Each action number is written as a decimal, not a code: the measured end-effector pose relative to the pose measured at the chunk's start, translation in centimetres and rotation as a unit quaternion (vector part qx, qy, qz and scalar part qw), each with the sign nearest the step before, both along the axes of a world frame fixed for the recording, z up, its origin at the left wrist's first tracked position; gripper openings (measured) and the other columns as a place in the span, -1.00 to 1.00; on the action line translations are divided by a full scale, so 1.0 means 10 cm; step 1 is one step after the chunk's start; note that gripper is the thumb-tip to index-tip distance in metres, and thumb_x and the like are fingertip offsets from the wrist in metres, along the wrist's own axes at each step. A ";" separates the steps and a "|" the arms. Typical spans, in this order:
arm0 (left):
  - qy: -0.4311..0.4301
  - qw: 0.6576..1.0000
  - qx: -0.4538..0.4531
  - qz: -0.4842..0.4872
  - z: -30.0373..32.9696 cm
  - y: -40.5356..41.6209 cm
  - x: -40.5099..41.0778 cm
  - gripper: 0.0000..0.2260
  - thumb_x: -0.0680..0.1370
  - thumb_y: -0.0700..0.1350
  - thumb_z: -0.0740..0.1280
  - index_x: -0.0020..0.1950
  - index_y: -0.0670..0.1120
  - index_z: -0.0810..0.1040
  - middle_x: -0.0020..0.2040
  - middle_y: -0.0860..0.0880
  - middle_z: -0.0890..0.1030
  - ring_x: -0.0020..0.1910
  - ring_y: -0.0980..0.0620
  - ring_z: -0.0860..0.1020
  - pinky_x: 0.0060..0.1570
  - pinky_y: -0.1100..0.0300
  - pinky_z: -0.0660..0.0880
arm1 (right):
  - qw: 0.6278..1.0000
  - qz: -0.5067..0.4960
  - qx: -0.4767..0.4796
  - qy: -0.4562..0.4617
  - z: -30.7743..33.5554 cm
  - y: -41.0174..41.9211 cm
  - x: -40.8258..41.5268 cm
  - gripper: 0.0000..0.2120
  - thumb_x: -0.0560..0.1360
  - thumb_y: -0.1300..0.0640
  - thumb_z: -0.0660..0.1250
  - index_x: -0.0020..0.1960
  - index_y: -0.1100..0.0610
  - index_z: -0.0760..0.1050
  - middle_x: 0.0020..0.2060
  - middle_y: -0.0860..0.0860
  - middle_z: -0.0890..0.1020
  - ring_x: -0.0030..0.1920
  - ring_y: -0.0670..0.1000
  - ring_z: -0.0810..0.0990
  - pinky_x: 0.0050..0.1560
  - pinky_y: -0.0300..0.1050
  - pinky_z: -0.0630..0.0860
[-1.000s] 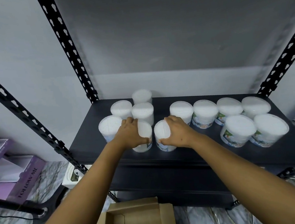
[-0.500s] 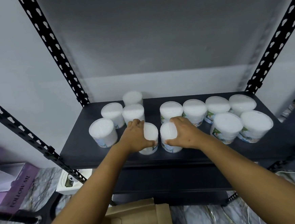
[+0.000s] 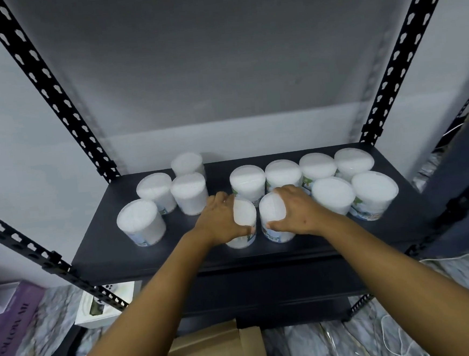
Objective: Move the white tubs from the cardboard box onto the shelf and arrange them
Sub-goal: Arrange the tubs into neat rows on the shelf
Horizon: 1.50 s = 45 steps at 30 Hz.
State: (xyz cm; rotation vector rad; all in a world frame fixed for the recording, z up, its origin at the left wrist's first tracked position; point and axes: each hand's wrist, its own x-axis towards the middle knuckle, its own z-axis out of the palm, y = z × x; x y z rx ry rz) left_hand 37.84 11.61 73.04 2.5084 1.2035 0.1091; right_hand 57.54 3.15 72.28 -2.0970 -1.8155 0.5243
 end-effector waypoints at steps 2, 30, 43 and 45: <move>-0.002 1.000 0.001 -0.007 0.00 -0.03 0.05 -0.27 0.33 0.22 0.45 0.37 -0.07 0.30 0.24 -0.07 0.35 0.22 -0.06 0.31 0.24 0.10 0.32 | 1.000 -0.001 0.002 -0.003 0.00 -0.02 0.05 -0.21 0.30 -0.22 0.45 0.40 0.07 0.26 0.26 0.01 0.39 0.29 0.05 0.35 0.28 -0.07 0.33; -0.080 0.995 0.001 0.055 -0.14 -0.25 0.10 -0.30 0.47 0.15 0.38 0.49 -0.09 0.20 0.48 -0.08 0.19 0.45 -0.08 0.14 0.41 0.08 0.15 | 0.998 0.033 -0.025 -0.047 0.07 -0.13 0.36 -0.14 0.40 -0.20 0.39 0.51 0.13 0.10 0.44 0.08 0.25 0.43 0.08 0.21 0.41 -0.09 0.18; -0.102 0.992 -0.029 0.070 -0.15 -0.26 0.18 -0.34 0.48 0.12 0.38 0.48 -0.11 0.23 0.48 -0.09 0.19 0.44 -0.08 0.16 0.40 0.12 0.16 | 0.999 0.012 -0.029 -0.027 0.14 -0.14 0.35 -0.11 0.42 -0.13 0.40 0.54 0.12 -0.01 0.49 0.10 0.16 0.49 0.09 0.11 0.43 -0.08 0.12; -0.102 0.992 -0.029 0.071 -0.15 -0.25 0.19 -0.34 0.48 0.12 0.38 0.48 -0.11 0.24 0.48 -0.09 0.19 0.43 -0.08 0.17 0.39 0.12 0.17 | 0.999 0.010 -0.031 -0.025 0.15 -0.14 0.35 -0.11 0.42 -0.13 0.40 0.54 0.12 -0.01 0.49 0.10 0.15 0.49 0.09 0.11 0.43 -0.08 0.12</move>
